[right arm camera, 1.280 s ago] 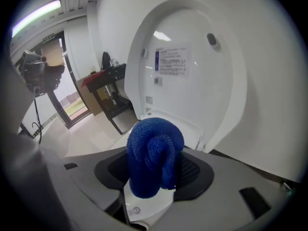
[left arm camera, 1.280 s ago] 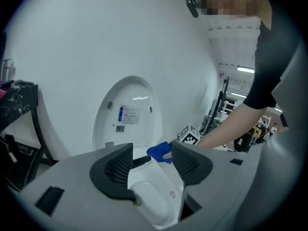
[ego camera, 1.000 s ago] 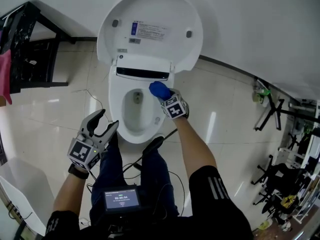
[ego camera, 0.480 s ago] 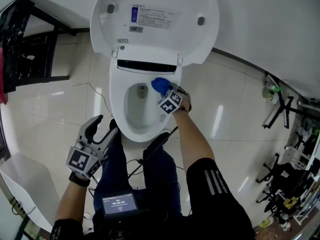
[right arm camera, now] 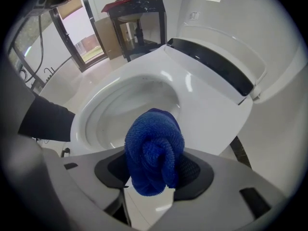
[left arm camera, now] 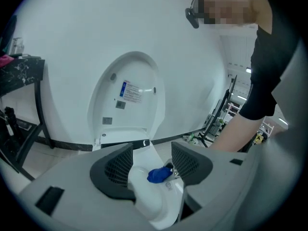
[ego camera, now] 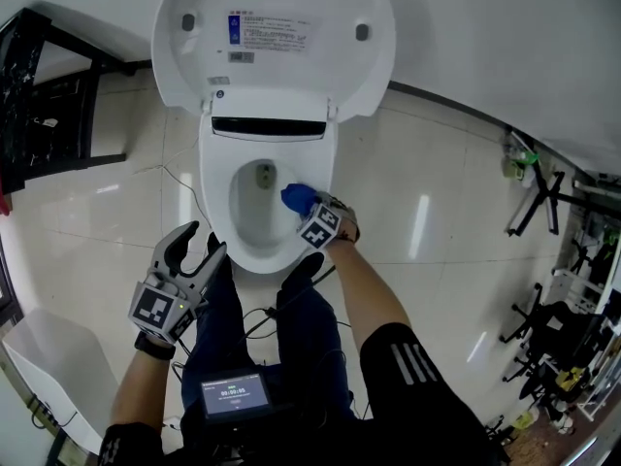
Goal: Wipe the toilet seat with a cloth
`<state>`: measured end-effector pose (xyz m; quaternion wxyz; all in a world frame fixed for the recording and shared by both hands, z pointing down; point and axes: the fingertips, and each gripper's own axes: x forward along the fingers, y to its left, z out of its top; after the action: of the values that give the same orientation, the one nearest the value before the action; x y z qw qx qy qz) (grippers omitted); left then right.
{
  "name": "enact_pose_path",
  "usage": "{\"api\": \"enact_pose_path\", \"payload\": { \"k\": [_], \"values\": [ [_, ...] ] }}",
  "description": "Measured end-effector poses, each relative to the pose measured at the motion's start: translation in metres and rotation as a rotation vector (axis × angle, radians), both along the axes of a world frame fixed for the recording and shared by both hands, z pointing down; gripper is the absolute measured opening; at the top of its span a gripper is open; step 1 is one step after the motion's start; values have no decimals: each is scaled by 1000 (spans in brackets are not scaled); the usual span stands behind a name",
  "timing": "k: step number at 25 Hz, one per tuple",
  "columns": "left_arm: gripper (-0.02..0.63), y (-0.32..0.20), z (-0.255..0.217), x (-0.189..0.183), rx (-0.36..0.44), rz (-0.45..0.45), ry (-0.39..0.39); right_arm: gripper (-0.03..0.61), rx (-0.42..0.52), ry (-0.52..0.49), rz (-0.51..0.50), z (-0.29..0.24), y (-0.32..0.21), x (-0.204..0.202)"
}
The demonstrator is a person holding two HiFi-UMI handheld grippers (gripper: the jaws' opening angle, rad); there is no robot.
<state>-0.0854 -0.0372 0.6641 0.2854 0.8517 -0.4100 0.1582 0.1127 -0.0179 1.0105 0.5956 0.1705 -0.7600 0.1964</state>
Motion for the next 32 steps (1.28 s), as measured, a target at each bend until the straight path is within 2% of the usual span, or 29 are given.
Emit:
{"api": "enact_pose_path", "payload": {
  "k": [5, 12, 14, 16, 20, 22, 25, 28, 30, 32],
  "values": [
    [242, -1, -4, 4, 3, 16, 1, 249, -63, -25, 17, 3, 53, -13],
    [242, 6, -7, 1, 2, 28, 5, 249, -144, -45, -9, 3, 92, -26],
    [242, 6, -12, -2, 8, 24, 4, 247, -160, -67, 25, 0, 95, -27],
    [242, 5, -19, -7, 20, 22, 3, 245, -159, -121, 119, -10, 89, -27],
    [242, 4, -38, -13, 47, 24, 8, 245, -70, -300, 395, -70, 43, -29],
    [242, 2, -49, -15, 60, 26, 15, 245, -2, -365, 463, -98, 24, -23],
    [242, -7, -74, -19, 91, 23, 24, 245, 99, -422, 496, -149, -5, -18],
    [242, -16, -93, -30, 159, 35, 13, 245, 194, -494, 527, -211, -33, -22],
    [242, -20, -102, -39, 213, 40, 7, 245, 258, -533, 528, -254, -47, -25],
    [242, -23, -121, -39, 232, 47, 8, 245, 319, -563, 518, -296, -59, -29]
  ]
}}
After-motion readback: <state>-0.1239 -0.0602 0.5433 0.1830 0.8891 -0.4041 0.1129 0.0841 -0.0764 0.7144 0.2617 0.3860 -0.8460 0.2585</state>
